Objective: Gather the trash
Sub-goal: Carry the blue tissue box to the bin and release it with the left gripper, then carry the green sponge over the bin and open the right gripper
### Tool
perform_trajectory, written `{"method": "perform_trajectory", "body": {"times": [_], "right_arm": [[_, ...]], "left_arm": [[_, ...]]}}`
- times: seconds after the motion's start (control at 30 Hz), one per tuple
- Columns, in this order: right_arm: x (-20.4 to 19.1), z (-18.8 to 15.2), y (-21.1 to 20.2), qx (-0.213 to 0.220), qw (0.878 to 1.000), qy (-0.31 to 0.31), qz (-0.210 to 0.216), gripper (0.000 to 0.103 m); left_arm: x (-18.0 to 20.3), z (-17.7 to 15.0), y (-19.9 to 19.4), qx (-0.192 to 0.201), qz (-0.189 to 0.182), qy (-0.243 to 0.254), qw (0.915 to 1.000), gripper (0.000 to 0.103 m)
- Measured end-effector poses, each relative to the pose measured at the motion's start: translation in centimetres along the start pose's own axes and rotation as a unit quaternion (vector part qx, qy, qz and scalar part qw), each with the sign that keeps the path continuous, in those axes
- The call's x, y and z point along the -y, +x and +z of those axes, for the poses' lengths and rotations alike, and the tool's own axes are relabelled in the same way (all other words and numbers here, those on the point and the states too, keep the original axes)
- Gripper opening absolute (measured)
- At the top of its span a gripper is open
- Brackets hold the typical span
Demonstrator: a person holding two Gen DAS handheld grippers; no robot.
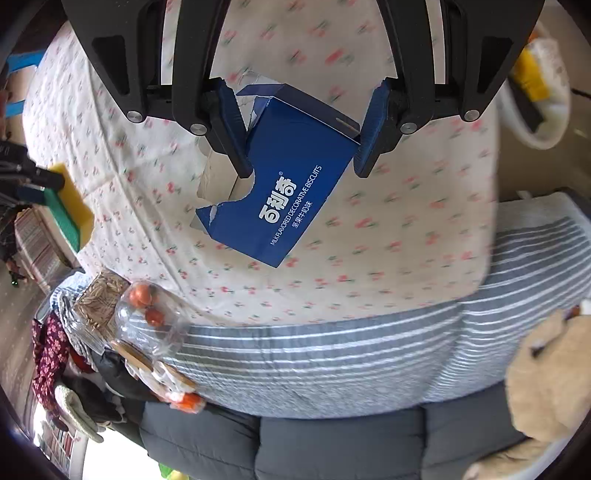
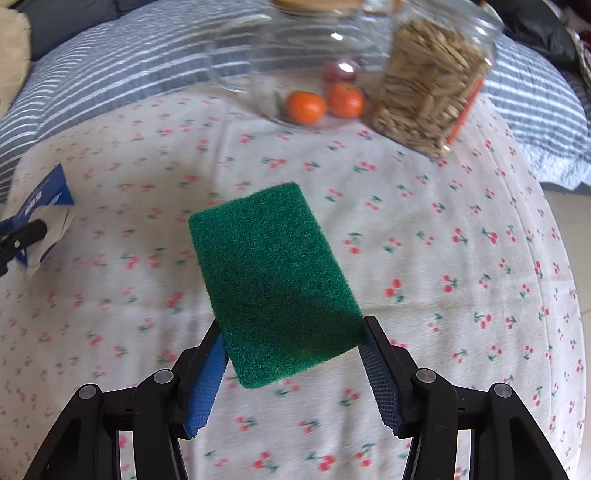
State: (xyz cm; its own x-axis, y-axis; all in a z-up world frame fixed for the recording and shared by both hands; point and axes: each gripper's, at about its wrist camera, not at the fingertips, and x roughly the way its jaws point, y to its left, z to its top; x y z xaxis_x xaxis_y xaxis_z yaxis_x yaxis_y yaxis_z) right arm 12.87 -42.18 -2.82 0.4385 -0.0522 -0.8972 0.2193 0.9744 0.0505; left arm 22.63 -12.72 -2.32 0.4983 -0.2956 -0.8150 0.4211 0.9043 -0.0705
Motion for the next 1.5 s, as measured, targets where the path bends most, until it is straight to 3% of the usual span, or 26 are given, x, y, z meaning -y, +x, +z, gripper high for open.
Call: {"method": "perform_trajectory", "body": {"times": [0.3, 0.47, 0.83, 1.13, 1.23, 1.3, 1.37, 1.5], "right_arm": [[-5.3, -0.8, -2.5, 0.031, 0.999, -0.043, 0.000, 0.061], [-8.9, -1.1, -2.9, 0.042, 0.997, -0.069, 0.006, 0.061], [-16.6, -1.9, -1.7, 0.048, 0.991, -0.128, 0.004, 0.061], [-22.1, -2.0, -0.3, 0.040, 0.987, -0.157, 0.021, 0.061], [-23.7, -2.0, 0.4, 0.036, 0.985, -0.169, 0.026, 0.061], [-24.7, -2.1, 0.8, 0.033, 0.983, -0.177, 0.031, 0.061], [-25.4, -2.1, 1.0, 0.033, 0.982, -0.183, 0.035, 0.061], [-26.8, -2.3, 1.2, 0.034, 0.980, -0.193, 0.042, 0.061]], "left_arm": [[-5.5, -5.2, -4.7, 0.020, 0.029, -0.040, 0.9986, 0.059], [-9.3, -7.5, -5.9, 0.017, 0.037, -0.089, 0.9952, 0.059], [-16.5, -10.3, -8.5, 0.020, 0.058, -0.160, 0.9852, 0.059], [-24.3, -12.3, -6.4, -0.013, 0.107, -0.227, 0.9680, 0.059], [-25.5, -12.6, -5.0, -0.026, 0.107, -0.242, 0.9639, 0.060], [-25.8, -12.7, -4.3, -0.038, 0.112, -0.246, 0.9621, 0.069], [-25.7, -12.7, -3.7, -0.053, 0.119, -0.238, 0.9625, 0.089], [-25.2, -12.5, -4.7, -0.055, 0.133, -0.212, 0.9667, 0.094]]}}
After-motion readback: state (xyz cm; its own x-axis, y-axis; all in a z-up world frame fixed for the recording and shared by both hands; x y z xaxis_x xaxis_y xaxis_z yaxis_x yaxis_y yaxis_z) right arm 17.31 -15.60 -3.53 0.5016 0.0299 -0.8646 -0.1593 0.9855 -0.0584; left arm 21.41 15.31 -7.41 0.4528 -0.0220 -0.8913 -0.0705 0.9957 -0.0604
